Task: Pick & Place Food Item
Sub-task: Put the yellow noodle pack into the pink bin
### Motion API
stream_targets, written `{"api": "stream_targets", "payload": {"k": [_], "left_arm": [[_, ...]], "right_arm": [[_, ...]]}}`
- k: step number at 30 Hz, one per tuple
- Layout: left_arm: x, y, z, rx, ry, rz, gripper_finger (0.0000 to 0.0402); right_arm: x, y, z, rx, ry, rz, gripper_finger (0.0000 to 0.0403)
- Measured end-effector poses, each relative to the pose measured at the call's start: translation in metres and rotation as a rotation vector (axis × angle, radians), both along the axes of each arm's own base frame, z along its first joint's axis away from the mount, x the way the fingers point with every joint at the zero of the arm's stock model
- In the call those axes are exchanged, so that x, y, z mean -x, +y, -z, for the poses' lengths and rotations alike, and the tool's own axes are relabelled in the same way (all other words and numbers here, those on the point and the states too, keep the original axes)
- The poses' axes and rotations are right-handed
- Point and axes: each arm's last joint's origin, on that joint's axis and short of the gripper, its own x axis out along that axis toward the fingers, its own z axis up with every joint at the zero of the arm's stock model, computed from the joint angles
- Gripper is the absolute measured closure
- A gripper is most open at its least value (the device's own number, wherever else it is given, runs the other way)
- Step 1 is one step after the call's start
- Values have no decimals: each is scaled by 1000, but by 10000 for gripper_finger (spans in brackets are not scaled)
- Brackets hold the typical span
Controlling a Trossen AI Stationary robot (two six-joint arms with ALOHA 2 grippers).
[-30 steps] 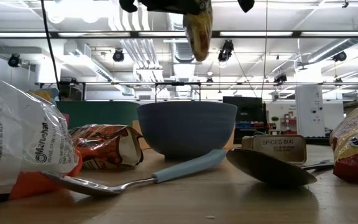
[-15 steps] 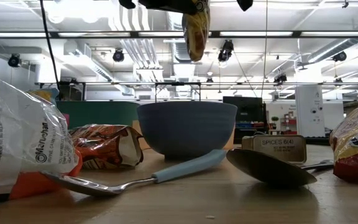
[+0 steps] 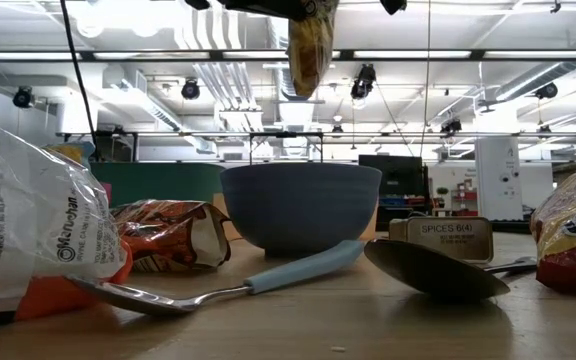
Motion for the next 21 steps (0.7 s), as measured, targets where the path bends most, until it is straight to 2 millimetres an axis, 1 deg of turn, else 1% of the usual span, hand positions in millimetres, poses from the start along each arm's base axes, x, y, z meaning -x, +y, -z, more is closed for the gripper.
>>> {"api": "stream_targets", "payload": {"k": [5, 7, 9, 14, 18, 21], "left_arm": [[0, 1, 1, -7, 13, -4, 401], [2, 0, 2, -18, 37, -3, 401], [5, -1, 1, -29, 59, 1, 401], [20, -4, -16, -18, 57, 22, 401], [40, -4, -34, 13, 40, 35, 401], [58, -3, -48, 24, 52, 51, 401]], "right_arm": [[0, 0, 0, 3, 0, -1, 206], [1, 0, -2, 7, -2, -2, 178], [4, -1, -8, 6, -19, 0, 156], [18, -4, -26, -4, -77, 6, 127], [28, -5, -32, -6, -80, 1, 123], [36, -4, -34, -22, -67, 0, 122]]}}
